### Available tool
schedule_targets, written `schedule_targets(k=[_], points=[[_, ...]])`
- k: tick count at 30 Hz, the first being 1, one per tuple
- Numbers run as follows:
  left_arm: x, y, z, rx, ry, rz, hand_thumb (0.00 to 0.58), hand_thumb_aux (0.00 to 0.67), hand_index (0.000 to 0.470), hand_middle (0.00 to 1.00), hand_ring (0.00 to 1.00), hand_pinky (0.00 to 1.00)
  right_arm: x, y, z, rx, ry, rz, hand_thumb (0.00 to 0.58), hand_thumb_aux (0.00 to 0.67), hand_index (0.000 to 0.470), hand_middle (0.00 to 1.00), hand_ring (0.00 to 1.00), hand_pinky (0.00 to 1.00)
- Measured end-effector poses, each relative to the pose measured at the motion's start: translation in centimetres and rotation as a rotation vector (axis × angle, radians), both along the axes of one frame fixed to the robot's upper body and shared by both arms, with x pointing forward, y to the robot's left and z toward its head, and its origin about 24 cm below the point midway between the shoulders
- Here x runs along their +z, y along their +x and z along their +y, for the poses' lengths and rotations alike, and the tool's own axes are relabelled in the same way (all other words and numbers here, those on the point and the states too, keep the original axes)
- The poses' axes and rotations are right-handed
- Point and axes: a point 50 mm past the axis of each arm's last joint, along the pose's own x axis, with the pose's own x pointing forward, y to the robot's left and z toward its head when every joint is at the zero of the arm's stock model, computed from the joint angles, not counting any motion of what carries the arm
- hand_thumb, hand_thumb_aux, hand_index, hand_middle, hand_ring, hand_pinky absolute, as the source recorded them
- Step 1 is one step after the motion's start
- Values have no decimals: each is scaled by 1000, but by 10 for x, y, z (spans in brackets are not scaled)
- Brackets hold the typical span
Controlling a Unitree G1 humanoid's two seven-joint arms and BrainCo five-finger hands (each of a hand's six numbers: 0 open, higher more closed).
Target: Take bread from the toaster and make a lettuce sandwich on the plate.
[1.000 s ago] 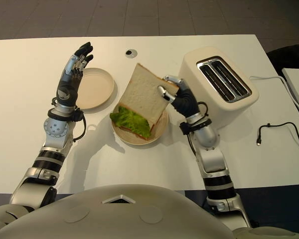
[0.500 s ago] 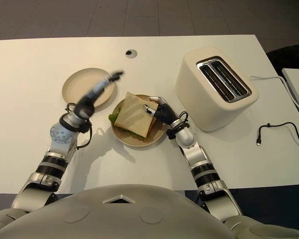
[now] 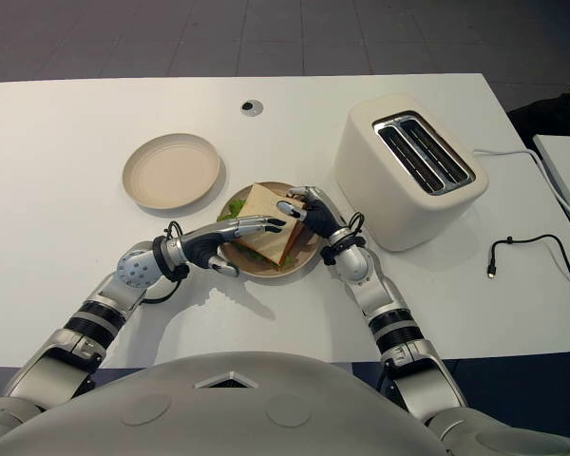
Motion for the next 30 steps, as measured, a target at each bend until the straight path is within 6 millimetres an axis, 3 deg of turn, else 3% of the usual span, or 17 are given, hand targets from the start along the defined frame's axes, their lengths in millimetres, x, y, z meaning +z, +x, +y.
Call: schedule_targets(k=[2, 4, 8, 11, 12, 13, 14, 15, 16, 18, 21, 24, 27, 30], points=[[-3, 0, -1, -3, 20, 5, 0, 0, 0, 0, 0, 0, 13, 3, -7, -60, 51, -66, 0, 0, 0, 216, 216, 216], [-4, 0, -2, 0, 26, -1, 0, 0, 0, 0, 0, 0, 43, 9, -12, -96, 144, -223, 0, 0, 0, 0, 0, 0], [-5, 0, -2, 35, 14, -20, 0, 0, 0, 0, 0, 0, 71, 6, -16, -92, 236, -359, 0, 0, 0, 0, 0, 0], [-1, 3, -1, 84, -19, -55, 0, 0, 0, 0, 0, 0, 87, -1, -9, 22, 322, -390, 0, 0, 0, 0, 0, 0], [2, 5, 1, 106, -40, -65, 0, 0, 0, 0, 0, 0, 89, -6, -5, 86, 353, -373, 0, 0, 0, 102, 102, 102], [7, 5, 2, 131, -101, -66, 0, 0, 0, 0, 0, 0, 91, -14, 1, 198, 389, -333, 0, 0, 0, 443, 443, 443], [10, 4, 3, 139, -143, -56, 0, 0, 0, 149, 149, 149, 90, -18, 3, 253, 404, -303, 447, 349, 245, 847, 847, 847], [19, 1, 3, 135, -223, -49, 538, 489, 343, 765, 765, 765, 91, -24, 4, 324, 413, -271, 580, 670, 470, 1000, 1000, 1000], [31, -4, 4, 104, -317, -39, 580, 670, 470, 1000, 1000, 1000, 92, -31, 5, 401, 421, -231, 580, 670, 470, 1000, 1000, 1000], [48, -19, 6, -6, -436, 9, 580, 670, 470, 1000, 1000, 1000, 95, -43, 2, 540, 425, -165, 580, 670, 470, 1000, 1000, 1000], [48, -33, 16, -115, -419, 113, 580, 670, 470, 1000, 1000, 1000, 96, -55, -6, 675, 379, -80, 580, 670, 470, 1000, 1000, 1000], [29, -44, 27, -175, -241, 218, 580, 670, 470, 1000, 1000, 1000, 79, -64, -11, 759, 223, 50, 580, 670, 470, 1000, 1000, 1000], [-2, -55, 39, -193, 11, 329, 580, 670, 470, 1000, 1000, 1000, 47, -78, -11, 848, 26, 239, 580, 670, 470, 1000, 1000, 1000], [-16, -53, 37, -164, 92, 338, 580, 670, 470, 1000, 1000, 1000, 26, -87, -13, 882, -110, 349, 580, 670, 470, 1000, 1000, 1000]])
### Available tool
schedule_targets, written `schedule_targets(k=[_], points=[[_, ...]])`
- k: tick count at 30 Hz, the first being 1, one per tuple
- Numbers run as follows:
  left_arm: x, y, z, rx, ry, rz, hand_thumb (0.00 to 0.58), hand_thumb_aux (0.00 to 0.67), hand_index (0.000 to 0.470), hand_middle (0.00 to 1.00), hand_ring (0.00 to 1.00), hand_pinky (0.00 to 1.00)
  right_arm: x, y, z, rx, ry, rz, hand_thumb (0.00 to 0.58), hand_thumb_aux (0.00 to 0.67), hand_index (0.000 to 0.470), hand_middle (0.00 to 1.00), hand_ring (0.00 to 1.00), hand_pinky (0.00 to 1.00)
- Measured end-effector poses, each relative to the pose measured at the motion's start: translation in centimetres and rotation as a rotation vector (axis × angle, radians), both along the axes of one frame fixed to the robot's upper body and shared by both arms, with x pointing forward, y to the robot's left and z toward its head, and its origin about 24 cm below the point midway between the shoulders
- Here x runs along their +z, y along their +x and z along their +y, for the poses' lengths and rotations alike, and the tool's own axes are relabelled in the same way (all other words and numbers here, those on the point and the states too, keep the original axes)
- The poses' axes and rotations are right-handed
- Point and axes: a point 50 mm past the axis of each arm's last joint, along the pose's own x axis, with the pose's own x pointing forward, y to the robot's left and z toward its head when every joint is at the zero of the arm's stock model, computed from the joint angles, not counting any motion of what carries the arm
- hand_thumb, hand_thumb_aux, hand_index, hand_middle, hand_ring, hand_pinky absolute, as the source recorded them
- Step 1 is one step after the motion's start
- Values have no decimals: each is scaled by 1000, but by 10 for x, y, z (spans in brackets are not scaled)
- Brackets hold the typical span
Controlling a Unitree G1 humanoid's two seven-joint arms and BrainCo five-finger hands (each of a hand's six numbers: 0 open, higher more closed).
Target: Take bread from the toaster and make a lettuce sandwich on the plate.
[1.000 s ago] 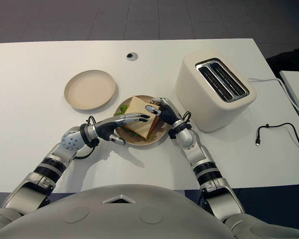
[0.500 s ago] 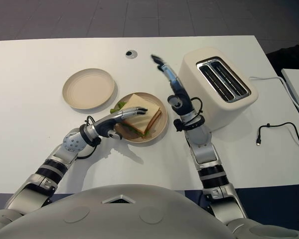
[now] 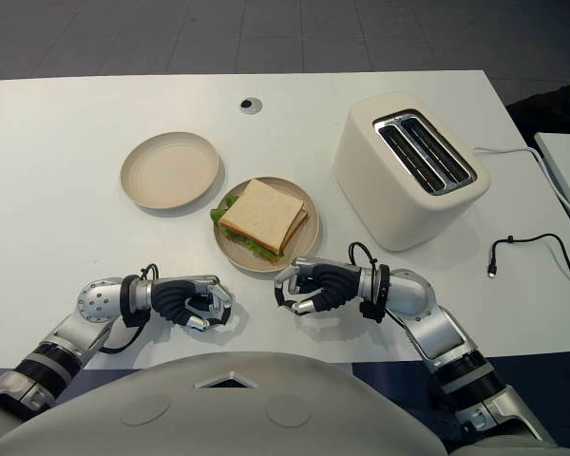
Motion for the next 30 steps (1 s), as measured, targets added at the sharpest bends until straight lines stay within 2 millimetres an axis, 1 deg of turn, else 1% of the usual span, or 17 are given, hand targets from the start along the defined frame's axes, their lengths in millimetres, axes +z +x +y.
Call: schedule_targets(k=[4, 7, 8, 9, 10, 11, 12, 15, 16, 17, 18, 19, 20, 23, 25, 26, 30], points=[[-6, 17, -15, 62, 15, -90, 580, 670, 470, 1000, 1000, 1000, -20, -2, 0, 25, -142, -6, 580, 670, 470, 1000, 1000, 1000], [-8, 33, -22, 151, 15, -169, 580, 670, 470, 1000, 1000, 1000, -24, 25, 9, -100, -163, -164, 580, 670, 470, 1000, 1000, 1000], [-10, 41, -25, 210, 9, -198, 541, 497, 348, 1000, 1000, 1000, -27, 42, 12, -193, -181, -253, 580, 670, 470, 1000, 1000, 1000], [-11, 50, -27, 272, 12, -232, 466, 373, 262, 1000, 1000, 1000, -29, 59, 14, -284, -196, -324, 580, 670, 470, 1000, 1000, 1000], [-13, 61, -27, 336, 31, -275, 438, 339, 238, 1000, 1000, 1000, -31, 74, 14, -363, -214, -381, 580, 670, 470, 1000, 1000, 1000], [-14, 71, -26, 397, 49, -319, 108, 66, 46, 1000, 1000, 1000, -33, 82, 15, -414, -217, -420, 580, 670, 470, 1000, 1000, 1000], [-15, 81, -23, 457, 80, -365, 0, 0, 0, 1000, 1000, 1000, -36, 91, 17, -458, -223, -455, 580, 670, 470, 1000, 1000, 1000], [-16, 101, -15, 591, 141, -458, 0, 0, 0, 1000, 1000, 1000, -40, 109, 17, -557, -242, -540, 580, 670, 470, 973, 973, 973], [-17, 105, -15, 640, 140, -483, 0, 0, 0, 847, 847, 847, -41, 115, 15, -600, -246, -572, 580, 670, 470, 886, 886, 886], [-17, 107, -16, 668, 129, -504, 0, 0, 0, 553, 553, 553, -41, 119, 13, -634, -241, -595, 508, 434, 304, 604, 604, 604], [-16, 108, -17, 686, 113, -520, 0, 0, 0, 400, 400, 400, -41, 120, 12, -652, -228, -607, 160, 100, 70, 322, 322, 322], [-14, 109, -17, 705, 85, -539, 0, 0, 0, 282, 282, 282, -40, 120, 11, -677, -201, -623, 0, 0, 0, 31, 31, 31], [-12, 109, -18, 718, 49, -545, 0, 0, 0, 176, 176, 176, -38, 120, 12, -696, -163, -639, 0, 0, 0, 0, 0, 0], [2, 101, -32, 752, -212, -518, 0, 0, 0, 0, 0, 0, -14, 121, 20, -777, 83, -700, 0, 0, 0, 0, 0, 0], [19, 99, -34, 781, -395, -513, 0, 0, 0, 0, 0, 0, 3, 118, 20, -851, 297, -652, 0, 0, 0, 0, 0, 0], [30, 97, -34, 799, -512, -501, 0, 0, 0, 0, 0, 0, 16, 112, 22, -873, 468, -588, 0, 0, 0, 0, 0, 0], [65, 85, -31, 800, -801, -464, 0, 0, 0, 0, 0, 0, 56, 89, 15, -855, 856, -469, 0, 0, 0, 0, 0, 0]])
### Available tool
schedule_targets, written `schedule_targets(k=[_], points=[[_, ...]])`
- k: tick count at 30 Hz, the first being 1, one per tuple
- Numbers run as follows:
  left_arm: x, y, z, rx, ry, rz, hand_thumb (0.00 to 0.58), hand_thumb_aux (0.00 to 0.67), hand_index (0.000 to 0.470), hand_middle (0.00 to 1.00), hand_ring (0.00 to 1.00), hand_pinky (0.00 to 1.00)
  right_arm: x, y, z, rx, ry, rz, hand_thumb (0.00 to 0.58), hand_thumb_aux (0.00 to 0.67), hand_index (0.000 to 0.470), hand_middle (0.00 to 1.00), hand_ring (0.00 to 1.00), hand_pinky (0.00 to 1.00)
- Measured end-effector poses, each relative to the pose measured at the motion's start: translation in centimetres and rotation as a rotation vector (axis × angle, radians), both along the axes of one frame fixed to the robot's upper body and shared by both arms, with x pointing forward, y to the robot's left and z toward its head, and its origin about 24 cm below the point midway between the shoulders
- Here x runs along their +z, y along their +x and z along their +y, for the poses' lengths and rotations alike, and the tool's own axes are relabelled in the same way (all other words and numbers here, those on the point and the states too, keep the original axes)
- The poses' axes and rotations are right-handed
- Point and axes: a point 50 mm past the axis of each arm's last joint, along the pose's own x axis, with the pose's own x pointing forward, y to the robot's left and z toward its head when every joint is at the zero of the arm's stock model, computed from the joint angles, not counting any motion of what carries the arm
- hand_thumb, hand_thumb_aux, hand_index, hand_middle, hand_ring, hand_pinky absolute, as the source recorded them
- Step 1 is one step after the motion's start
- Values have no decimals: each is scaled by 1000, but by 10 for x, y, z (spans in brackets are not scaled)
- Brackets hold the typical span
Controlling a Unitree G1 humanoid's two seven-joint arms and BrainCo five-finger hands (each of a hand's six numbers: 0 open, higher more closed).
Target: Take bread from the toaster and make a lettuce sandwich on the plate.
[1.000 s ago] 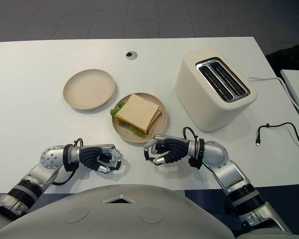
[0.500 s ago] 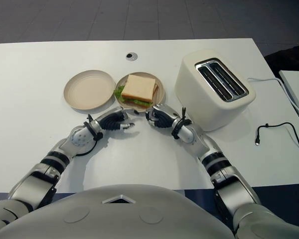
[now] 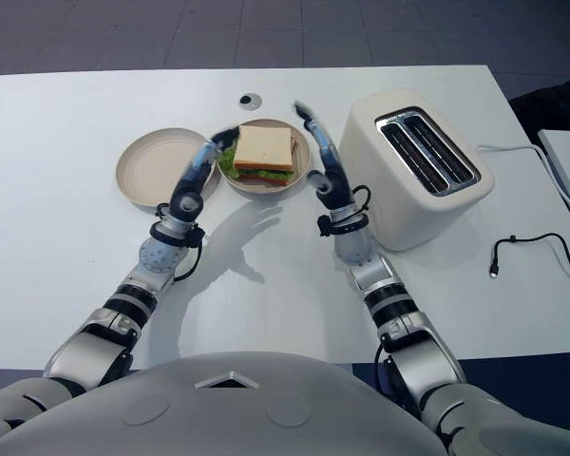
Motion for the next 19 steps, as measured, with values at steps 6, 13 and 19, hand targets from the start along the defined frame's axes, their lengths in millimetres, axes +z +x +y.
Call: schedule_targets(k=[6, 13, 19], points=[[43, -25, 0, -133, -114, -94, 0, 0, 0, 0, 0, 0, 37, -33, -13, 119, 8, -137, 0, 0, 0, 0, 0, 0], [44, -26, -1, -145, -121, -63, 0, 0, 0, 0, 0, 0, 38, -33, -20, 141, -31, -125, 0, 0, 0, 0, 0, 0], [42, -24, -3, -160, -114, -40, 0, 0, 0, 0, 0, 0, 34, -31, -18, 148, -34, -99, 0, 0, 0, 0, 0, 0]])
